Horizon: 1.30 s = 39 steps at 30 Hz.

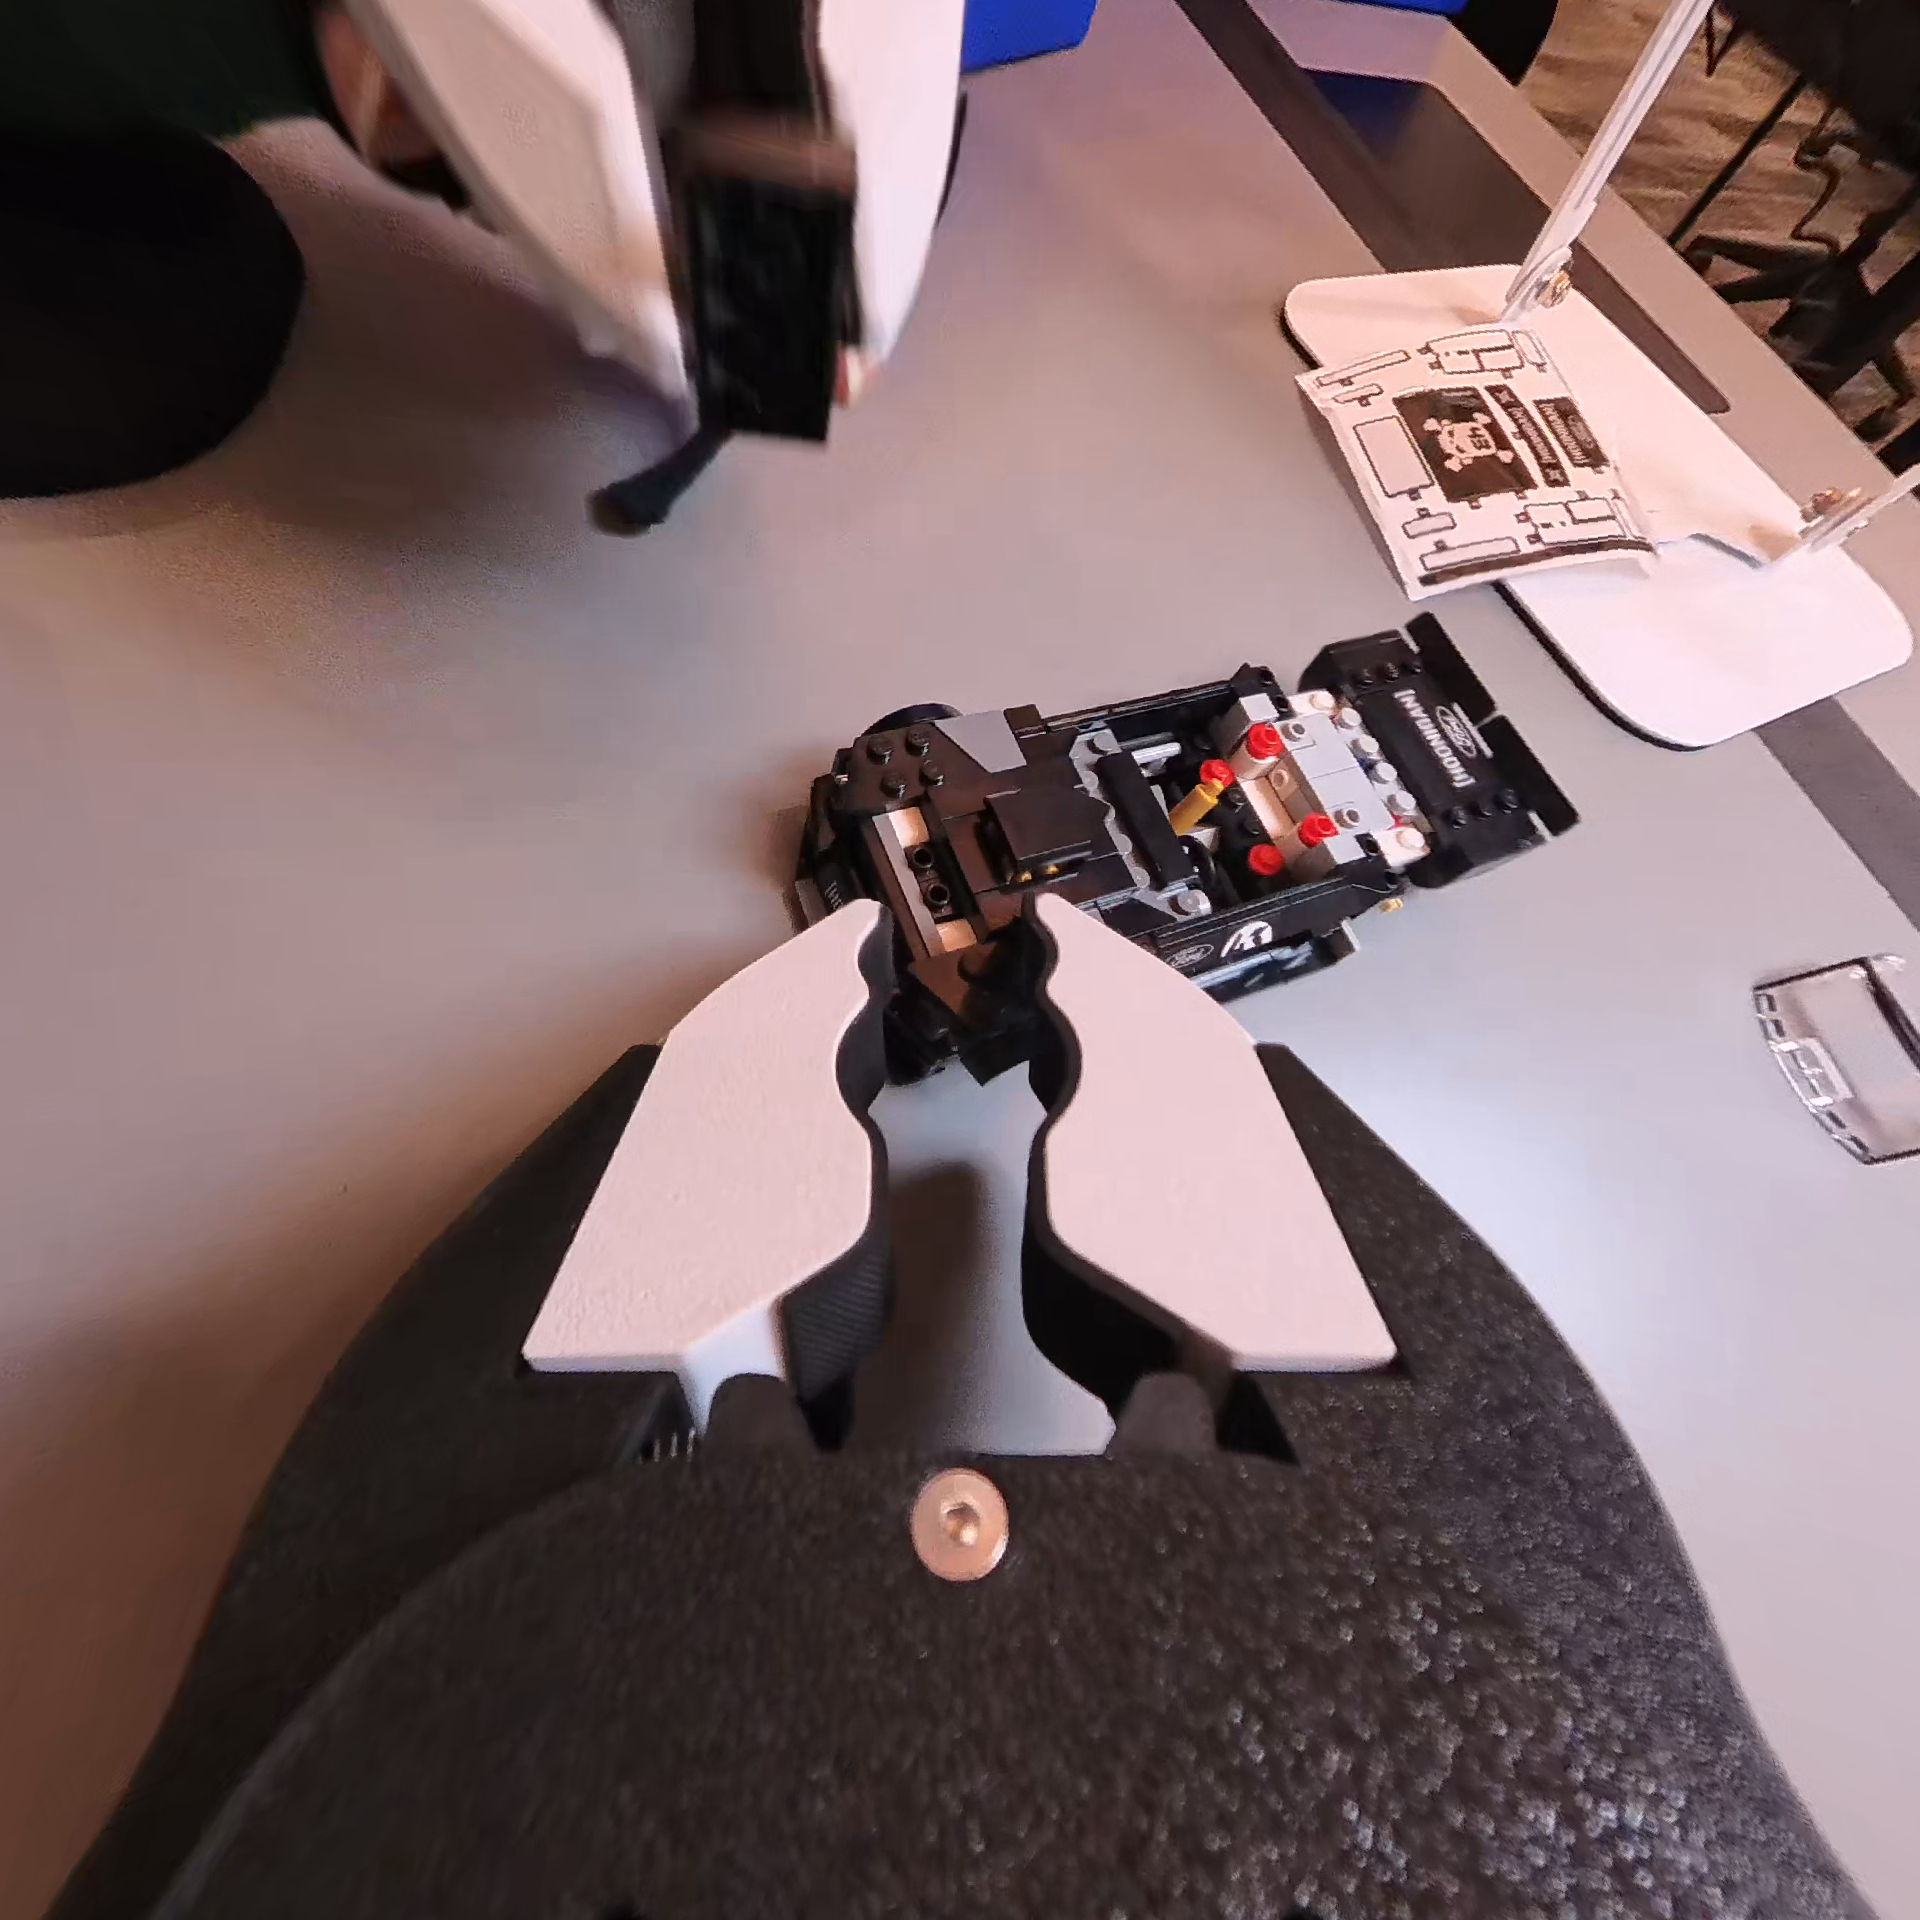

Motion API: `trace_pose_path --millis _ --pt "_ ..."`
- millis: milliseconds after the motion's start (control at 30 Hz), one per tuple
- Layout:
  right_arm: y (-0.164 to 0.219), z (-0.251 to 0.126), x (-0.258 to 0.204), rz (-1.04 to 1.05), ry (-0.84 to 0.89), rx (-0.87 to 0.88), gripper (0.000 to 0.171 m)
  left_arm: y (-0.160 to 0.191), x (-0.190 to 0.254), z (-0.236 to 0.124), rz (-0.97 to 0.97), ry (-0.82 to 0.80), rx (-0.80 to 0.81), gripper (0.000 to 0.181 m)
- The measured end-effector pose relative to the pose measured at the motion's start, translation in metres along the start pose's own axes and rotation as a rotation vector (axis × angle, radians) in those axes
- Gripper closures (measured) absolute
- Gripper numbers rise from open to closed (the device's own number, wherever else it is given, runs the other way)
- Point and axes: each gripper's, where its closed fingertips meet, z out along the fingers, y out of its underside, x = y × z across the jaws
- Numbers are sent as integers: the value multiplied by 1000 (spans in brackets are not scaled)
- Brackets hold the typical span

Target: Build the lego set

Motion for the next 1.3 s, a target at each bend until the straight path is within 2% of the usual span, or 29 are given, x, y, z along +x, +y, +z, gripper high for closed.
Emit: trace_pose_path --millis 100,200,333,600,833,1067,1133,1300 --pt "0 0 -1 -5 -4 4 148 -20 1 -14 -77 61 160 163" --pt "-2 -1 -2 -2 -14 15 148 -31 5 -20 -112 106 236 164" --pt "-7 -6 1 18 -16 49 148 -34 5 -22 -128 118 258 164" --pt "-2 -5 1 -17 -4 23 144 -24 3 -13 -132 101 197 164" --pt "4 0 1 -85 28 -17 141 10 -6 7 -64 -17 -48 164" --pt "3 2 1 -148 44 -21 146 53 -22 21 107 -228 -489 164" --pt "4 2 0 -159 43 -25 146 56 -20 24 163 -265 -585 164" --pt "6 0 0 -148 33 -27 147 57 -14 33 236 -279 -699 164"
